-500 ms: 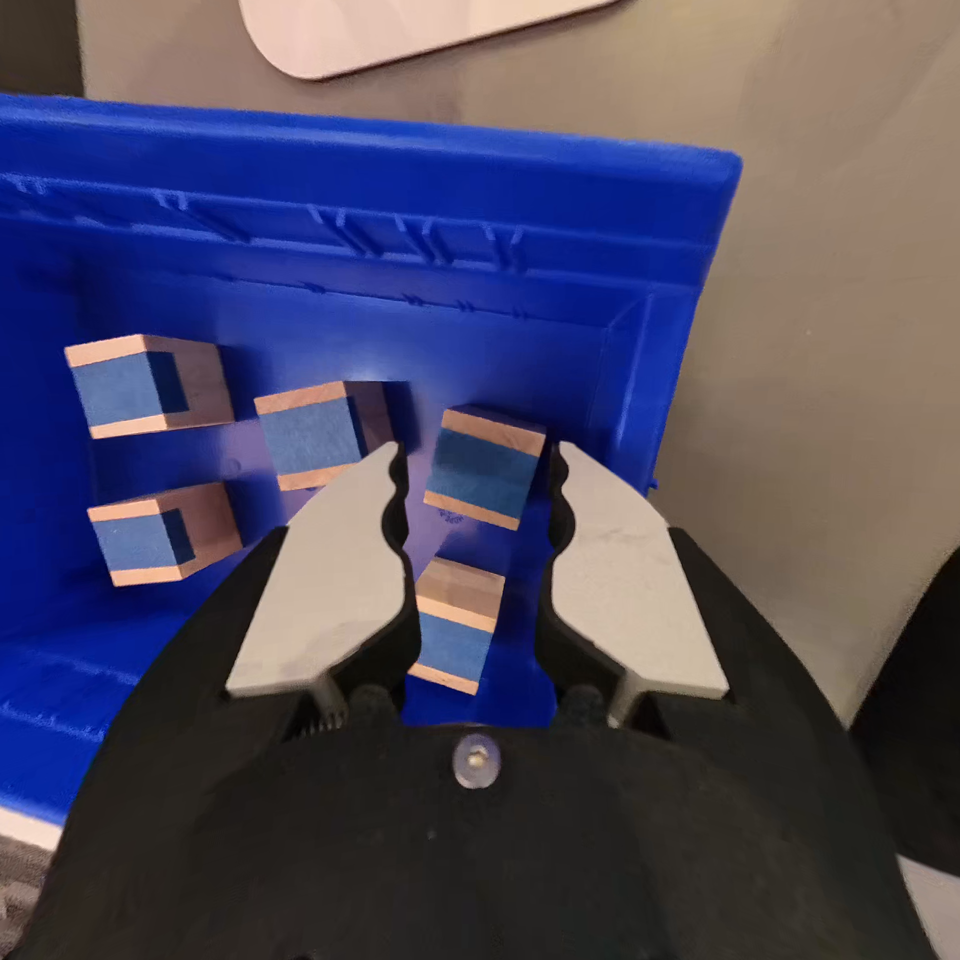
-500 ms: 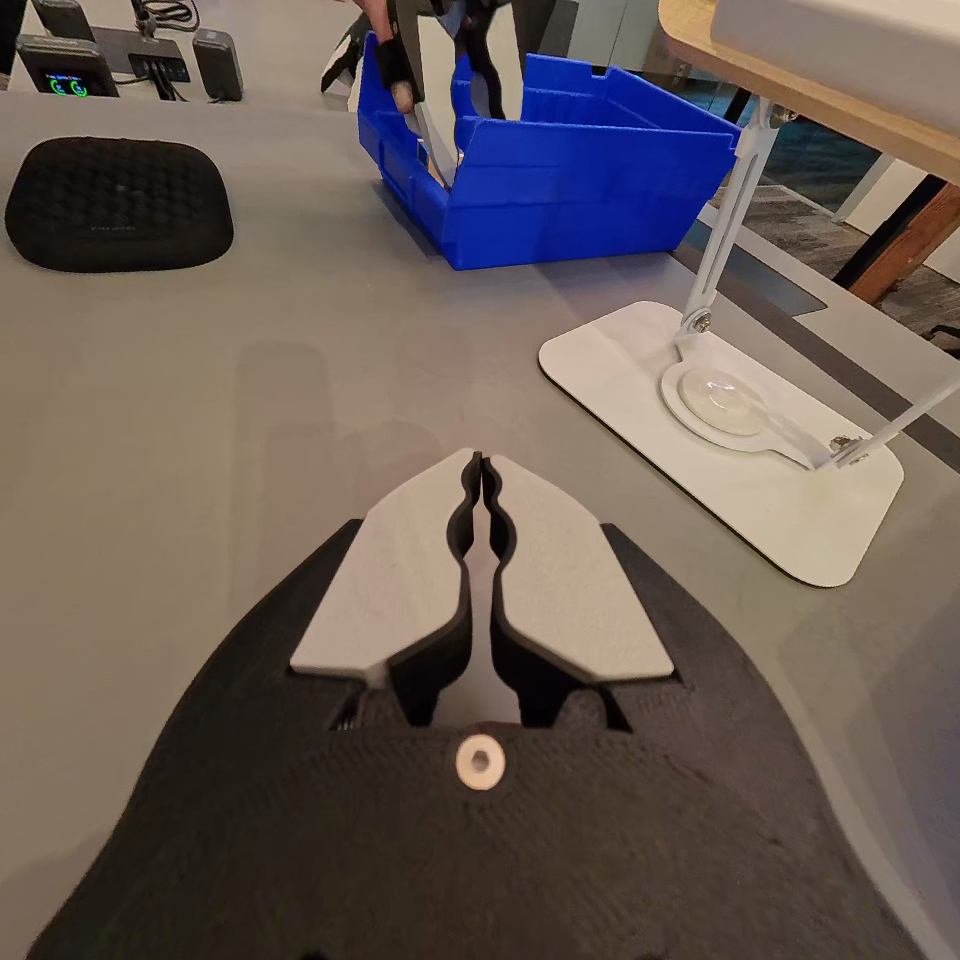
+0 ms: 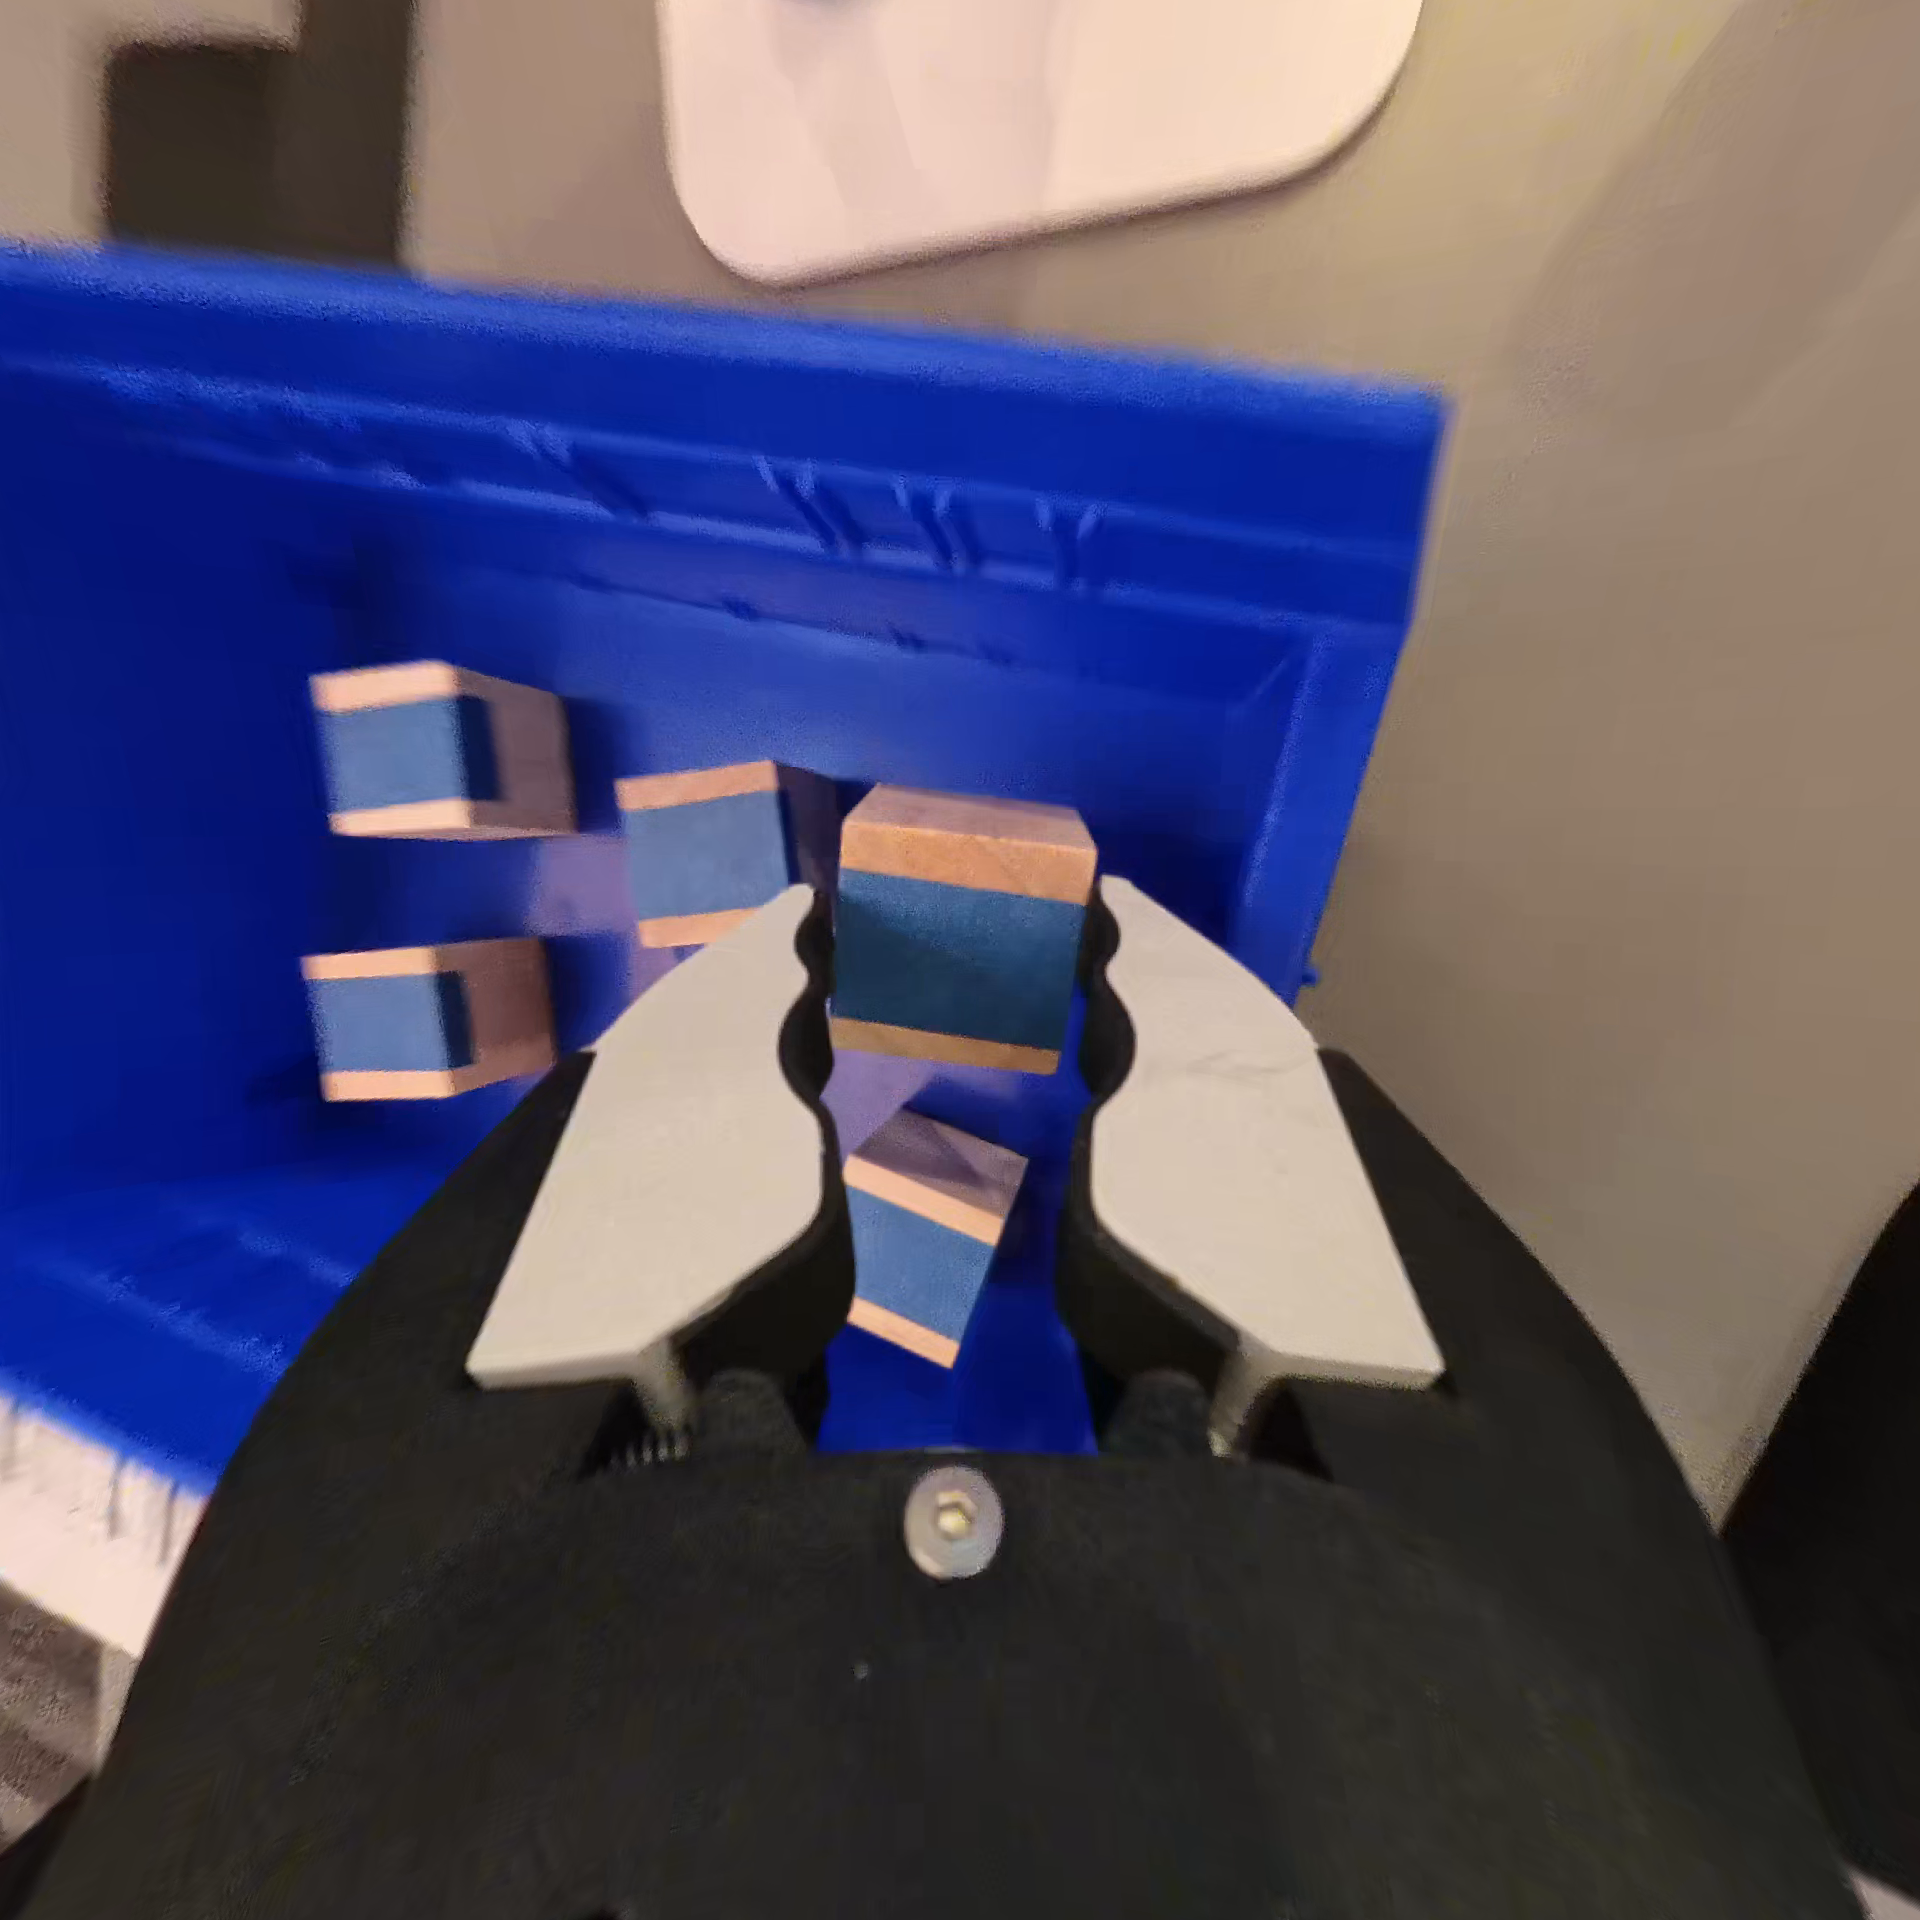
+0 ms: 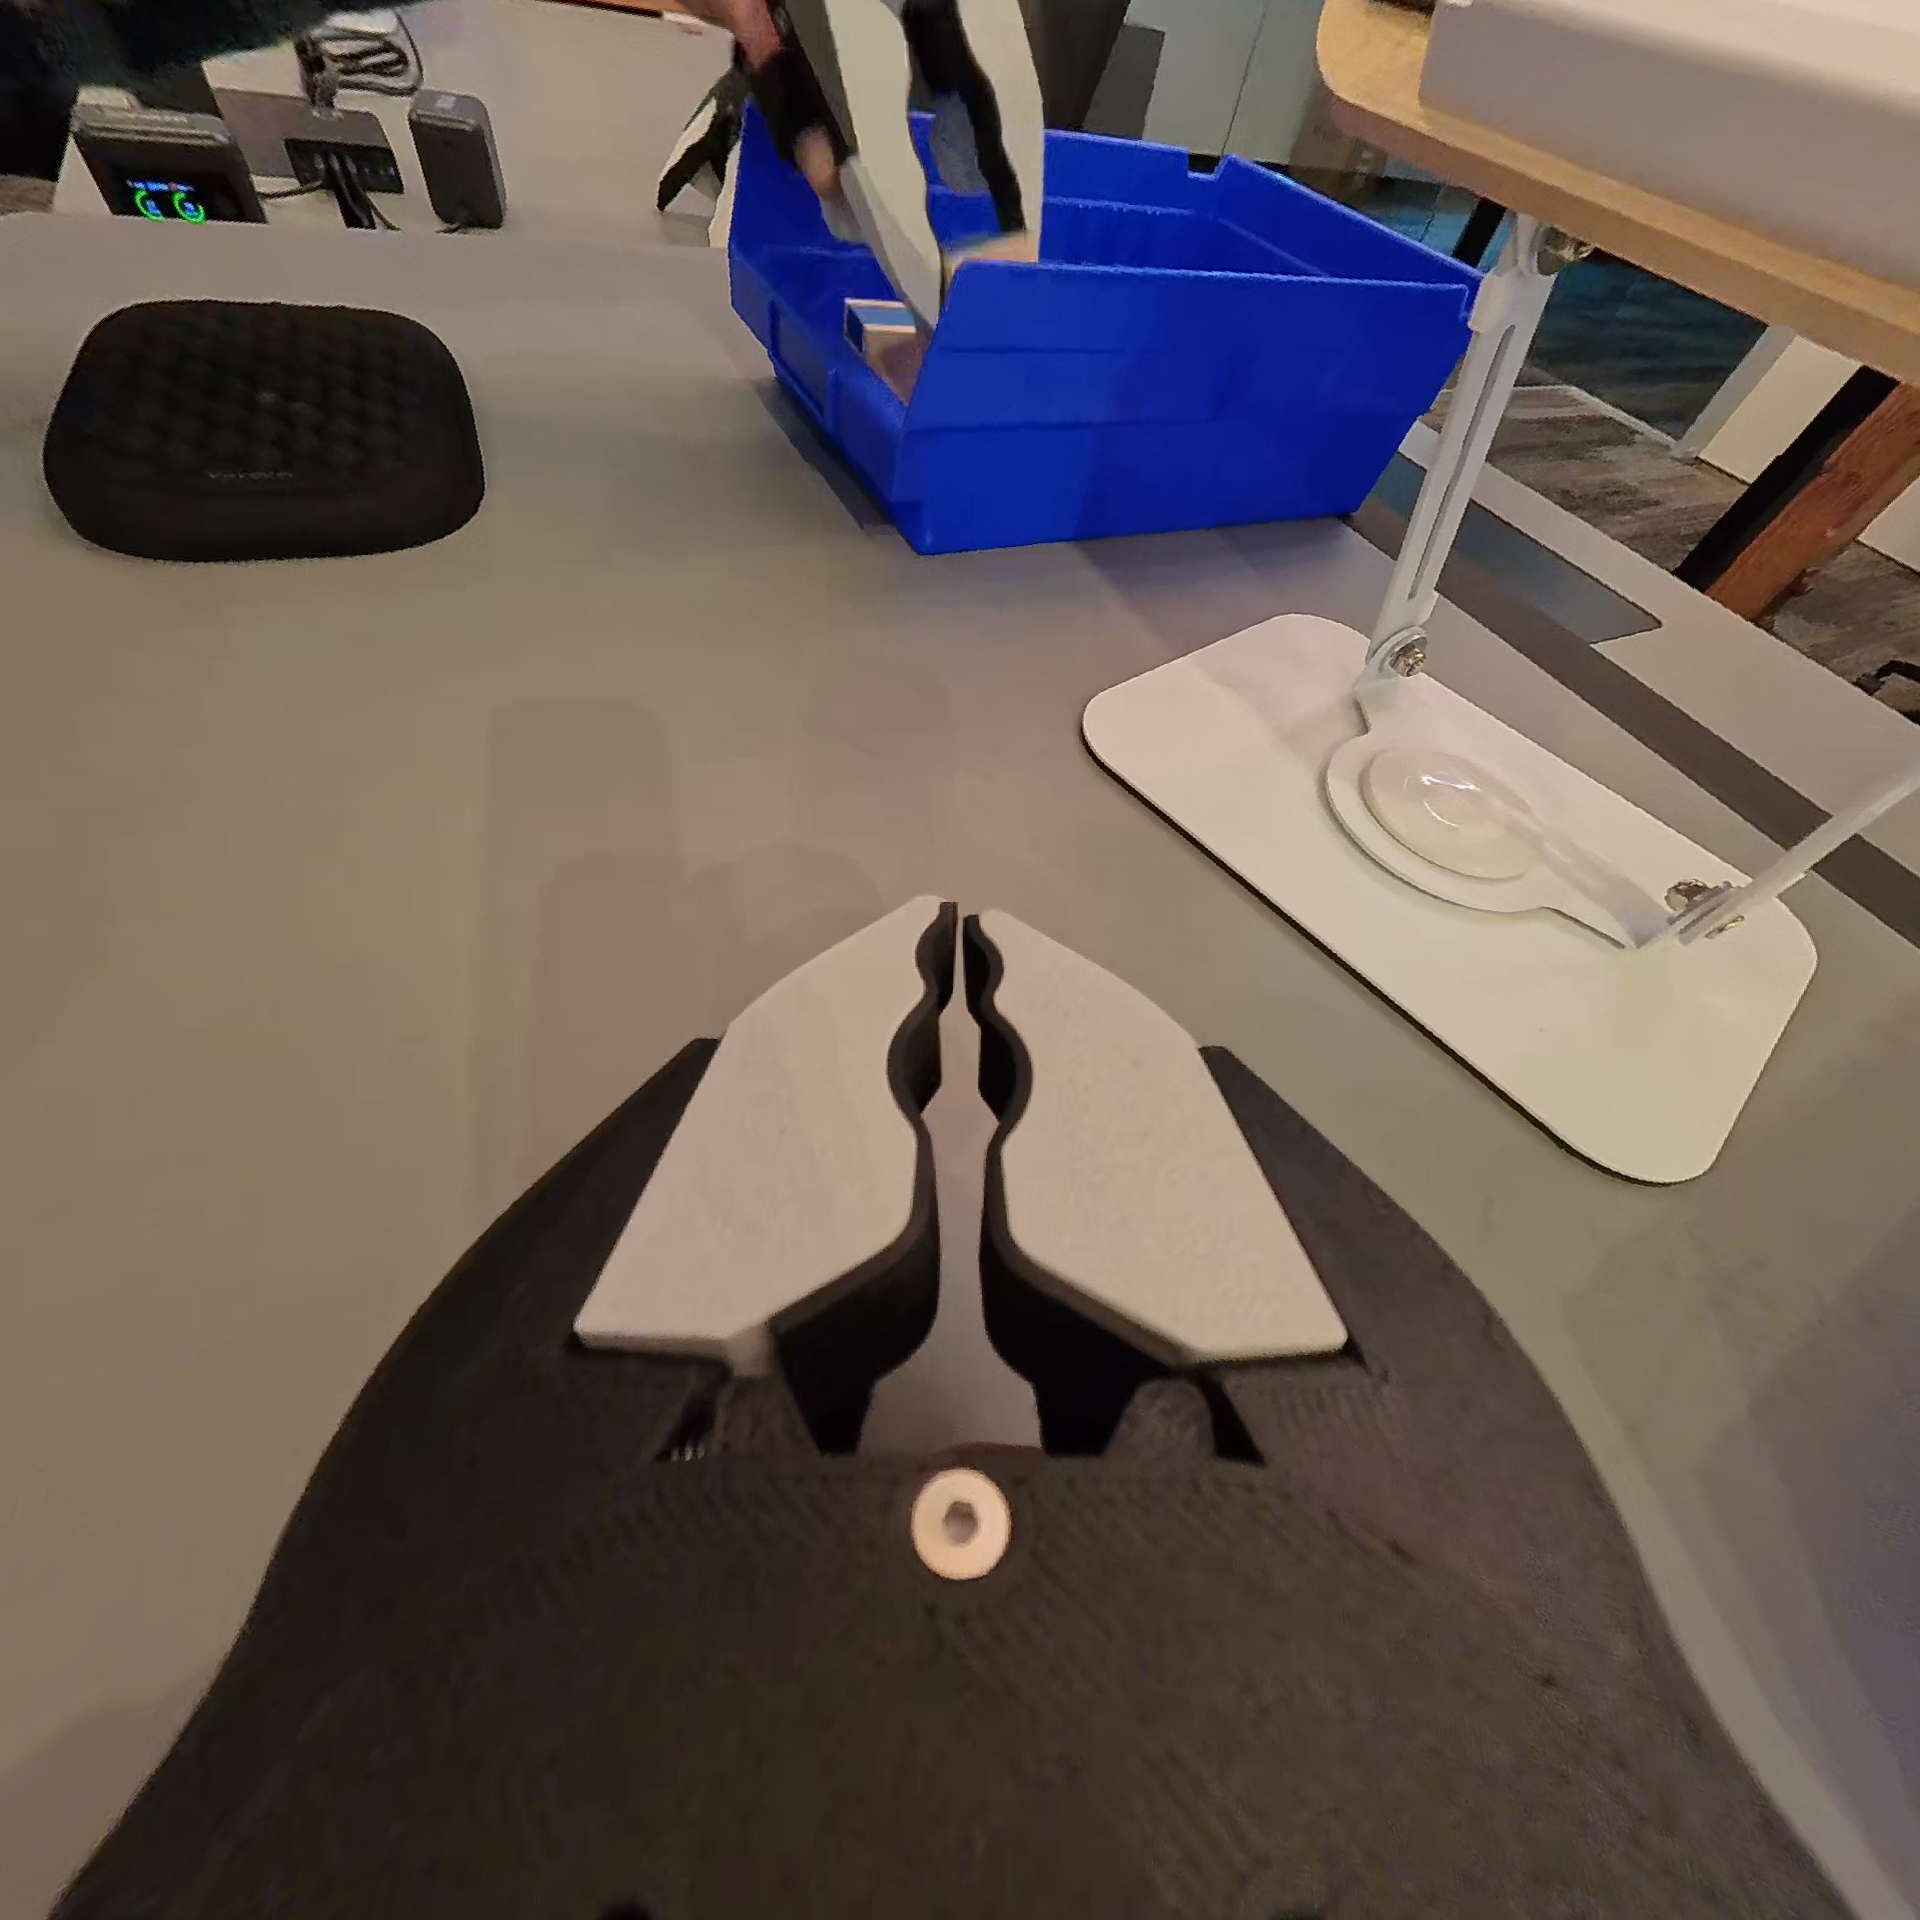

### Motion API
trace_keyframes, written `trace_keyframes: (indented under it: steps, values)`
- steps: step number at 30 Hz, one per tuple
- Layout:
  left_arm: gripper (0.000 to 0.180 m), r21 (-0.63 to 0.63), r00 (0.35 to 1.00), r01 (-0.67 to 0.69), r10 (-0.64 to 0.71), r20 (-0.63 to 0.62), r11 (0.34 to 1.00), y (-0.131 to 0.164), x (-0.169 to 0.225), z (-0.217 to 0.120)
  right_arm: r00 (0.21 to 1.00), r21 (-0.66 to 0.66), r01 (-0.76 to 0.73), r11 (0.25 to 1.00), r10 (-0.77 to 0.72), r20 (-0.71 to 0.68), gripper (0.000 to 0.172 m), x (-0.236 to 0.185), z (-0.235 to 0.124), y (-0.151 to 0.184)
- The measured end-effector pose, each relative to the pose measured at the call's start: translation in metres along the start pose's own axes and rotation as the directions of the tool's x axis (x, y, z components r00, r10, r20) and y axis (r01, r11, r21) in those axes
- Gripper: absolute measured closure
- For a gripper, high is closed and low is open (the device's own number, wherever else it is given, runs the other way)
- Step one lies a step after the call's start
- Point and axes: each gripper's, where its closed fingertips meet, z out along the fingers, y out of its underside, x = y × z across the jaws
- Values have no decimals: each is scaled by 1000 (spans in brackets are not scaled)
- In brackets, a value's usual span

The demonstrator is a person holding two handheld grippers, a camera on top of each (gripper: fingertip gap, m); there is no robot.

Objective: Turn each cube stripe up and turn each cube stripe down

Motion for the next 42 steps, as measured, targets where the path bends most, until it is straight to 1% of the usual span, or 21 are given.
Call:
trace_keyframes:
  steps: [2, 3, 5, 7, 9, 12, 16, 19, 21, 23, 25, 27, 29, 32, 35, 38, 40, 41, 42]
  values:
    - [135, 146, 995, -7, -8, 102, 989, -25, 3, -30, 1000, 12, -26, 1000, 26, -2, 167, 3, -1, -2]
    - [135, 212, 985, -34, -3, 173, 977, -39, 5, -46, 998, 38, -60, 998, 60, 6, 164, 4, -2, -6]
    - [135, 335, 963, -102, 8, 270, 937, -72, 19, -77, 985, 102, -168, 981, 161, 68, 156, 3, -3, -21]
    - [135, 404, 930, -185, 27, 366, 896, -103, 38, -102, 961, 133, -259, 957, 242, 133, 145, 0, -2, -42]
    - [136, 475, 899, -261, 33, 437, 841, -135, 59, -122, 922, 181, -351, 919, 306, 235, 135, -9, -3, -74]
    - [136, 534, 863, -362, 58, 502, 764, -176, 92, -140, 824, 225, -508, 832, 394, 407, 115, -19, -5, -124]
    - [136, 535, 804, -494, 126, 581, 685, -217, 131, -151, 648, 222, -688, 691, 447, 617, 106, -25, -12, -174]
    - [136, 585, 809, -525, 149, 569, 619, -239, 158, -158, 564, 201, -744, 637, 438, 700, 103, -30, -16, -194]
    - [136, 602, 808, -541, 166, 565, 588, -249, 172, -160, 497, 173, -776, 607, 420, 759, 100, -35, -21, -204]
    - [136, 616, 809, -552, 182, 559, 563, -257, 184, -160, 433, 146, -801, 581, 393, 811, 102, -41, -27, -213]
    - [136, 635, 813, -553, 180, 554, 540, -264, 192, -161, 395, 129, -808, 574, 366, 843, 106, -47, -32, -218]
    - [136, 640, 812, -556, 181, 555, 531, -267, 195, -160, 383, 149, -809, 568, 318, 867, 124, -50, -42, -224]
    - [136, 663, 818, -552, 175, 547, 506, -270, 196, -162, 370, 143, -811, 567, 307, 877, 126, -51, -46, -226]
    - [136, 657, 811, -562, 179, 556, 503, -272, 195, -159, 411, 170, -799, 577, 317, 855, 126, -47, -48, -225]
    - [135, 671, 823, -545, 167, 543, 502, -275, 192, -155, 460, 191, -782, 594, 342, 819, 126, -41, -49, -223]
    - [133, 680, 833, -523, 138, 536, 515, -276, 184, -153, 525, 214, -753, 622, 372, 766, 126, -29, -52, -221]
    - [128, 680, 828, -515, 99, 551, 522, -271, 174, -158, 585, 239, -733, 637, 411, 699, 126, -8, -59, -218]
    - [132, 675, 828, -508, 89, 553, 535, -266, 169, -160, 633, 256, -705, 661, 425, 647, 125, 6, -64, -214]
    - [141, 666, 826, -506, 87, 556, 548, -260, 165, -161, 698, 280, -664, 693, 440, 565, 126, 25, -69, -207]
